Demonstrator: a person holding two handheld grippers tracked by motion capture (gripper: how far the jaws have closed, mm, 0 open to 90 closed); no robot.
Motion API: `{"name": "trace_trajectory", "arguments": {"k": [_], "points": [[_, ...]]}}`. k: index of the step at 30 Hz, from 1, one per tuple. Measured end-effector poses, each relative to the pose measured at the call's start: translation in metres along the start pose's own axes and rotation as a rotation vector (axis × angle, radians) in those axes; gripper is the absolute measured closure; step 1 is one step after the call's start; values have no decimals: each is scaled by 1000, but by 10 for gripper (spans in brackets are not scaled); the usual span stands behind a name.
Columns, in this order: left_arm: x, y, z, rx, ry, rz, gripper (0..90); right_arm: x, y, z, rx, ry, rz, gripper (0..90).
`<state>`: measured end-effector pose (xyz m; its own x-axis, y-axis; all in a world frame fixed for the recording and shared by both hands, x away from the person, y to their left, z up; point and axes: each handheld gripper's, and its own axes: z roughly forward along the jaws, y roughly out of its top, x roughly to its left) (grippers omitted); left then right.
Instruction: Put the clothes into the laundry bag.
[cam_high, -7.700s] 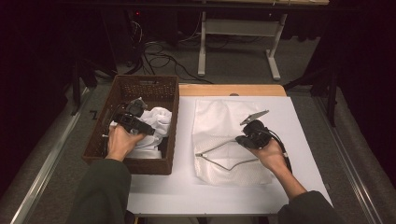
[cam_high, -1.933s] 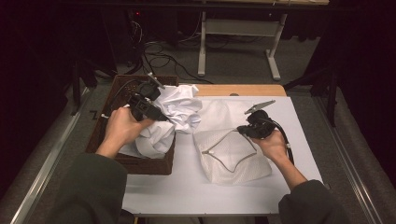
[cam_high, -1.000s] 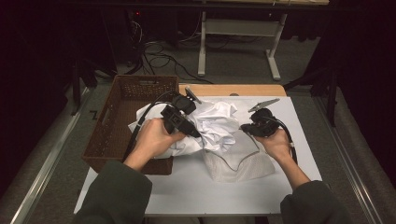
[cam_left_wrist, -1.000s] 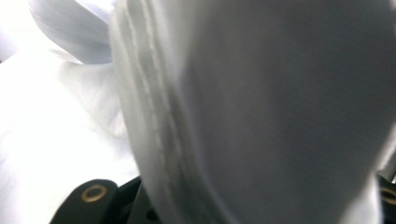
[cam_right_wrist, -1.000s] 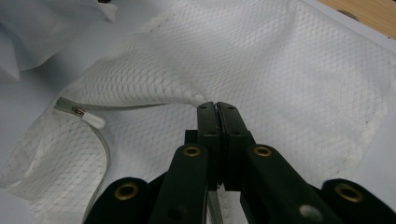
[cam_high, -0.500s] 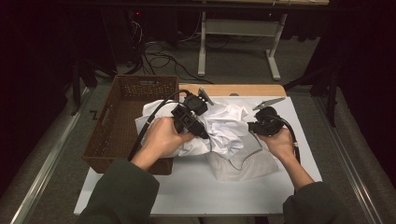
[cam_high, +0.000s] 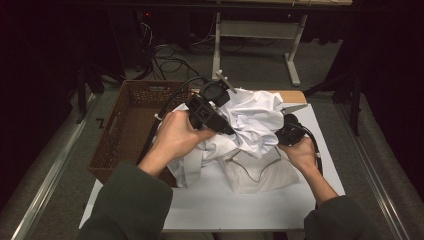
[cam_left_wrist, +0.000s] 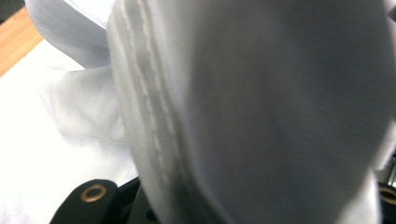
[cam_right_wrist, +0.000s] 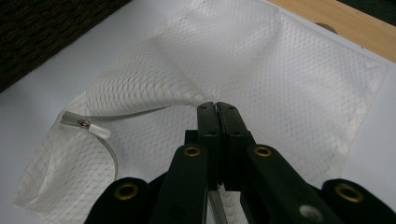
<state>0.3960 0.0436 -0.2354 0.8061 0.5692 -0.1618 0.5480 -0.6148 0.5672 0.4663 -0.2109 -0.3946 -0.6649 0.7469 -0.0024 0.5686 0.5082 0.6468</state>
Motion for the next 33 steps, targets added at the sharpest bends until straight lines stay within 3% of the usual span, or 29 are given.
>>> {"name": "trace_trajectory", "arguments": {"k": [6,13,19,25,28,31,33], "points": [[-6,5,11,7,-18,21,733,-2,0,2,2,6,0,900],[-24,22,4,-51,-53,46,731,-6,-2,-1,-1,8,6,900],[-34,28,14,-48,-81,74,726,-4,-2,-2,-1,7,7,900],[-51,43,2,-103,-157,110,726,-8,-6,-3,6,11,8,900],[-59,49,2,-98,-139,132,725,-9,-6,-2,9,5,10,900],[-62,48,10,-85,-151,156,723,-9,-6,-3,14,5,3,900],[-61,45,20,-53,-105,168,721,-9,-7,-3,15,7,-1,900]]}}
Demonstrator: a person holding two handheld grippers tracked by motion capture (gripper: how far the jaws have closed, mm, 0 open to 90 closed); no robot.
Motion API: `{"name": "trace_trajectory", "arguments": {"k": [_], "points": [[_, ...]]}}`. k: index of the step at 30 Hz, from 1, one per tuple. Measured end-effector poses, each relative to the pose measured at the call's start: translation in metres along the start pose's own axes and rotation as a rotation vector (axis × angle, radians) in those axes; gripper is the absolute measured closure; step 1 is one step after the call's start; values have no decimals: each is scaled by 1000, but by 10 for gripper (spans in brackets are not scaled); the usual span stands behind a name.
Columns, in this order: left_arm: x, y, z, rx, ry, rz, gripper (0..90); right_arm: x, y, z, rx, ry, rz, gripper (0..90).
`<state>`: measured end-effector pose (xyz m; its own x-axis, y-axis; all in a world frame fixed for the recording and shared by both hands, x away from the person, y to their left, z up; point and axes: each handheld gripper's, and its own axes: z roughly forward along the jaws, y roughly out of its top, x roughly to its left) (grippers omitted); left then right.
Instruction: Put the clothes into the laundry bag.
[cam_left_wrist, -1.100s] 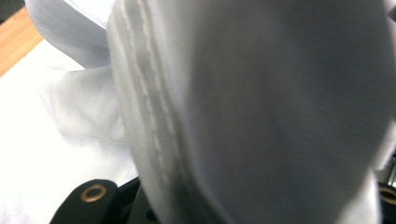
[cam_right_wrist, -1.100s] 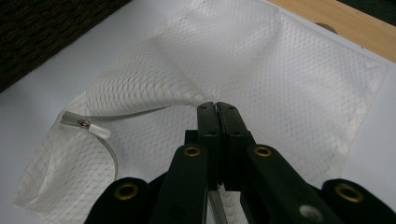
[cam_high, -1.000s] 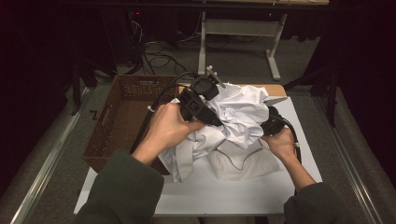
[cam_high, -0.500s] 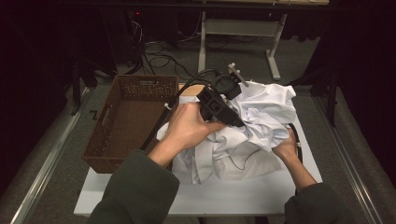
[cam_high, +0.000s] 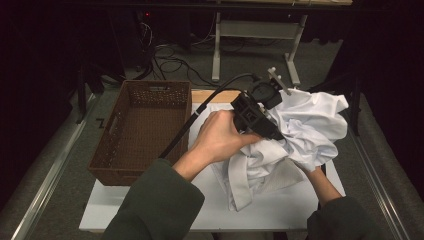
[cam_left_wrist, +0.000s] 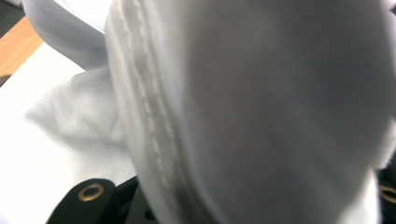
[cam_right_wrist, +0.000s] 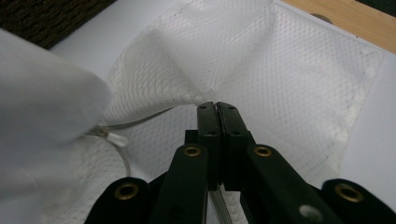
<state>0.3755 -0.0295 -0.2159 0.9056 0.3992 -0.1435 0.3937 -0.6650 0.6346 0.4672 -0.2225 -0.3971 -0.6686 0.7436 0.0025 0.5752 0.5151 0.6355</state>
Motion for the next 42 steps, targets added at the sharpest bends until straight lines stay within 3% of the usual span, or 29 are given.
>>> {"name": "trace_trajectory", "arguments": {"k": [7,14,22,28,34,36,39,40,42], "points": [[17,-38,28,109,90,-17,718,-3,-2,1,4,1,15,900],[37,-84,60,188,149,-82,714,5,2,4,3,5,-13,900],[61,-124,107,234,186,-168,706,12,5,4,-5,6,-32,900],[72,-138,145,296,260,-159,703,15,6,4,-8,10,-38,900],[95,-147,173,304,349,-225,675,21,6,7,-2,4,-58,900],[98,-146,175,307,363,-244,631,23,7,10,4,5,-61,900],[99,-146,169,295,334,-253,516,27,8,13,4,11,-68,900],[98,-146,165,291,327,-238,477,28,9,14,3,11,-71,900],[90,-146,156,253,366,-177,378,30,10,14,0,11,-69,900]]}}
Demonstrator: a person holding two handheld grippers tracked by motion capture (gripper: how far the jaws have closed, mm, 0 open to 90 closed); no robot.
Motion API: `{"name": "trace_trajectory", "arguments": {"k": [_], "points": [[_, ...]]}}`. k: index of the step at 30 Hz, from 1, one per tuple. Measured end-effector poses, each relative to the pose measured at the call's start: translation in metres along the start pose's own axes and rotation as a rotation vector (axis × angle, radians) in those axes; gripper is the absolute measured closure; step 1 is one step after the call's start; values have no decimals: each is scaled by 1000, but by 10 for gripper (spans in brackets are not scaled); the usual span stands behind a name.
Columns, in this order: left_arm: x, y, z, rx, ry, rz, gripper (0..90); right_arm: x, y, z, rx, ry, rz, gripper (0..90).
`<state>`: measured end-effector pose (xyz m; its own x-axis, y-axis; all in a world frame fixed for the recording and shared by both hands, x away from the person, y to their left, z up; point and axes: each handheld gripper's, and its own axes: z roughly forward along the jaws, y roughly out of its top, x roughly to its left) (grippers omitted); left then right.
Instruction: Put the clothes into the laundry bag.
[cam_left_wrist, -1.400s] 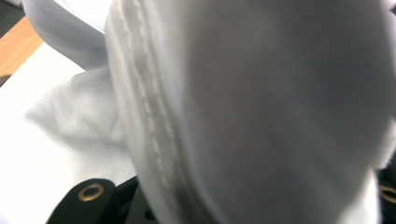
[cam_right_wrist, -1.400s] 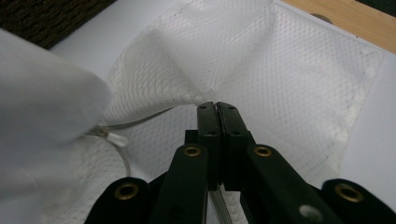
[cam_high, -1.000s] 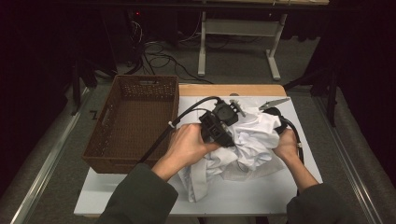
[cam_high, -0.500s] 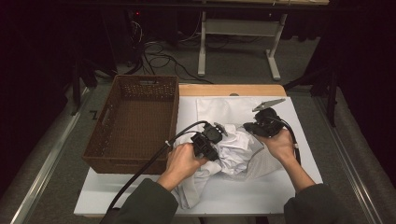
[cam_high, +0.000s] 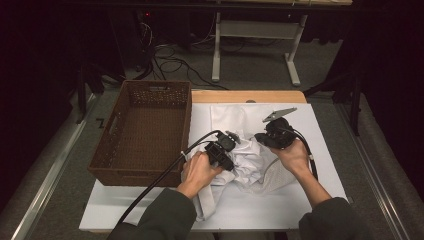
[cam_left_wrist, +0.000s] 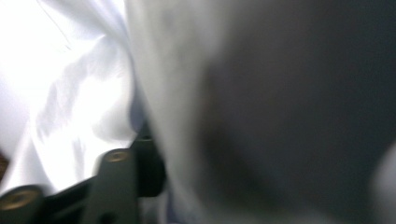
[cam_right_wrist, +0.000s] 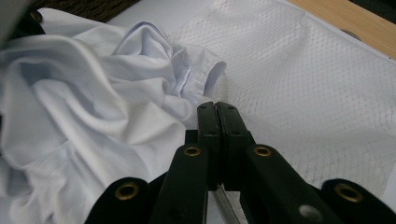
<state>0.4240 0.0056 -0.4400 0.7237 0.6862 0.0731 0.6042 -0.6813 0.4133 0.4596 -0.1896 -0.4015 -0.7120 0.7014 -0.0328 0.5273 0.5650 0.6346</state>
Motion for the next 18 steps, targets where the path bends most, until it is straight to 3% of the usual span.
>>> {"name": "trace_trajectory", "arguments": {"k": [5,9,12,15,17,18], "points": [[0,-3,-24,-41,-18,16,233,-1,0,-1,7,-9,1,900],[0,-7,-39,-93,-28,22,235,-1,0,-2,2,-12,1,900],[0,-8,-48,-163,-68,37,340,0,0,-2,6,-10,-4,900],[-4,-9,-52,-214,-59,69,502,0,1,-1,4,-10,-9,900],[-4,-9,-51,-240,-89,61,634,0,1,0,1,-8,-6,900],[-3,-7,-49,-251,-129,52,702,0,1,0,-1,-7,-5,900]]}}
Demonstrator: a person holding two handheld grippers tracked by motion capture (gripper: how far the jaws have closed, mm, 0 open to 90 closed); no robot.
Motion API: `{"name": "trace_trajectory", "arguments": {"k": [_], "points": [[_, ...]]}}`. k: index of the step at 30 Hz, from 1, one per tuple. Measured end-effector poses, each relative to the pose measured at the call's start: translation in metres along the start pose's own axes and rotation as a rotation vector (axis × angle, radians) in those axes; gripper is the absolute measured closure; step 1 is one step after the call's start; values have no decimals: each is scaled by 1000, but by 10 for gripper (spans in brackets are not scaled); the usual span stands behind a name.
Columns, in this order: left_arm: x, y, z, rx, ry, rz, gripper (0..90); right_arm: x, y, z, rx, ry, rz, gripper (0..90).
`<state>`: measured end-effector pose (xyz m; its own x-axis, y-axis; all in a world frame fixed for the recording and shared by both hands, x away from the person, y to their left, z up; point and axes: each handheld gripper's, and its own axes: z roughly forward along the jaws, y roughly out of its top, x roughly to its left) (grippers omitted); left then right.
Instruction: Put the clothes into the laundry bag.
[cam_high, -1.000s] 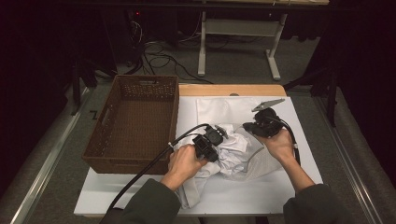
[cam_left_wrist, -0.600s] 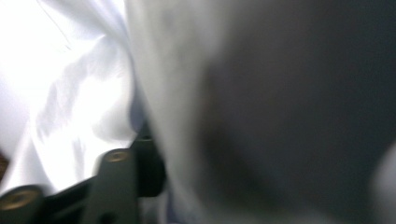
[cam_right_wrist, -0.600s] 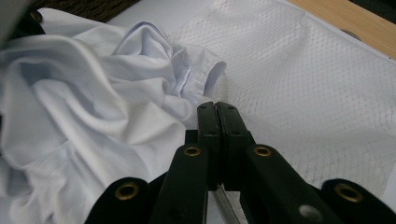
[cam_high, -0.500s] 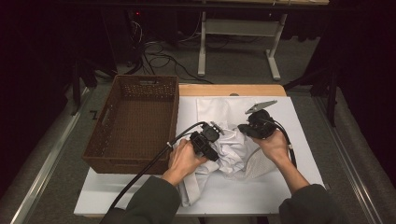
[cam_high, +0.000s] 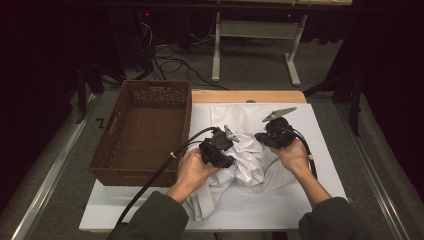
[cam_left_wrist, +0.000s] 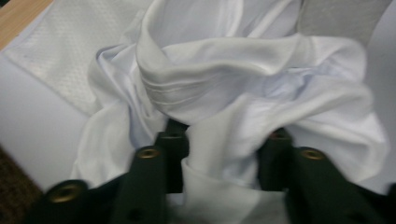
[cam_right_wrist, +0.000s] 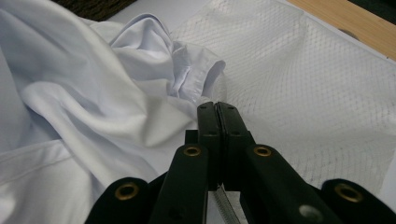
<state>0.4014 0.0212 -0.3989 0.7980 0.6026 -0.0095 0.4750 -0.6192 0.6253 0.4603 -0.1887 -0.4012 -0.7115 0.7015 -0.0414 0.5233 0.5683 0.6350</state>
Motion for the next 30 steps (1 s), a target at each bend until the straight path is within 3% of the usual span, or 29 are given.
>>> {"name": "trace_trajectory", "arguments": {"k": [3,6,8,10,13,16,18,20,22,26,28,30], "points": [[3,5,15,10,-69,-46,806,2,3,1,6,5,0,900],[5,6,33,38,-95,-77,844,5,7,0,-8,18,-2,900],[6,6,49,76,-61,-83,852,6,11,1,-5,13,-21,900],[10,5,66,108,12,-98,855,7,14,0,-13,20,-20,900],[23,9,84,115,67,-156,854,6,16,3,-13,25,-25,900],[33,14,89,81,137,-201,852,4,16,8,-18,34,-12,900],[37,14,90,76,139,-216,848,2,12,12,-15,44,2,900],[36,14,87,75,119,-190,826,-1,9,14,-18,47,10,900],[32,14,80,73,59,-163,741,-2,7,14,-20,47,28,900],[28,18,53,56,5,-158,530,0,6,9,-13,30,17,900],[25,17,44,63,-9,-145,462,1,5,6,-25,33,23,900],[20,15,38,68,6,-115,408,2,3,8,-17,35,27,900]]}}
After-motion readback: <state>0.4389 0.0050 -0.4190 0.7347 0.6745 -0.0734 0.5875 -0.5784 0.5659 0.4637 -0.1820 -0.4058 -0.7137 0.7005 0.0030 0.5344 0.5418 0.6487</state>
